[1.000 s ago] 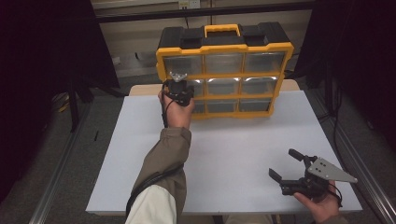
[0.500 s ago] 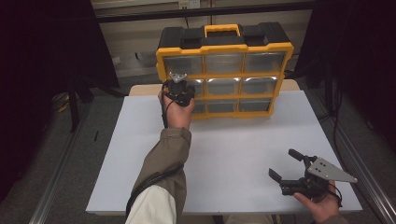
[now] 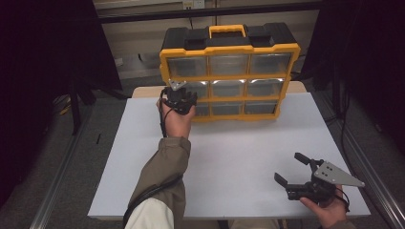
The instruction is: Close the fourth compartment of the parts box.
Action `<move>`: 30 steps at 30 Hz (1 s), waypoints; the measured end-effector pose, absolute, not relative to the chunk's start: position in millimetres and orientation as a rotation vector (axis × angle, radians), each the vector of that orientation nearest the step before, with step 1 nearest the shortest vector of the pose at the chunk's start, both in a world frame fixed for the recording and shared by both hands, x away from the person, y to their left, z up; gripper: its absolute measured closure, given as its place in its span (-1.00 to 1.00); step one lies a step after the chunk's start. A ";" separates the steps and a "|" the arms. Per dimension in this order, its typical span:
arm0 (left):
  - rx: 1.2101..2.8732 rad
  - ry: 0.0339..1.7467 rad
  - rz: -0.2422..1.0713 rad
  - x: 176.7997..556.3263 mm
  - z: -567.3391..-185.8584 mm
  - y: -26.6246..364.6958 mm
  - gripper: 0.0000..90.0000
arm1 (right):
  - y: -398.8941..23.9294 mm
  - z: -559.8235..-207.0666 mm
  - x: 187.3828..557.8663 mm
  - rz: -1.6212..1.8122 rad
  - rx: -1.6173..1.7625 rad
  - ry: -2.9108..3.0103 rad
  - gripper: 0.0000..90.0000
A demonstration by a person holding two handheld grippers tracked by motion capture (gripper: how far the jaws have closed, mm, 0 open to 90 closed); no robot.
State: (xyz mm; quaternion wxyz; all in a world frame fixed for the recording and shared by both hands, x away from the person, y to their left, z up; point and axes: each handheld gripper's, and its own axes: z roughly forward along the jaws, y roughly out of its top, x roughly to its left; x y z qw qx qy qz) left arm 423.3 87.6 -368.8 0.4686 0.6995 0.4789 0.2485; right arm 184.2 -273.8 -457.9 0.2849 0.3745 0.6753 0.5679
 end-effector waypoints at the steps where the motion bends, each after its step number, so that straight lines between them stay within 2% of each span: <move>1: 1.710 1.173 0.605 422.4 -369.3 88.2 0.62 | -273.8 -458.0 184.1 1.519 1.004 1.806 -0.97; 5: 1.711 1.160 0.602 417.2 -370.5 93.3 0.50 | -273.6 -457.7 184.2 1.516 1.005 1.807 -0.97; 22: 1.673 1.107 0.558 397.1 -380.4 97.3 -0.24 | -272.2 -457.8 185.1 1.514 0.996 1.812 -0.97; 30: 1.675 1.079 0.546 388.4 -385.6 98.9 -0.44 | -270.7 -457.8 184.9 1.520 1.008 1.811 -0.97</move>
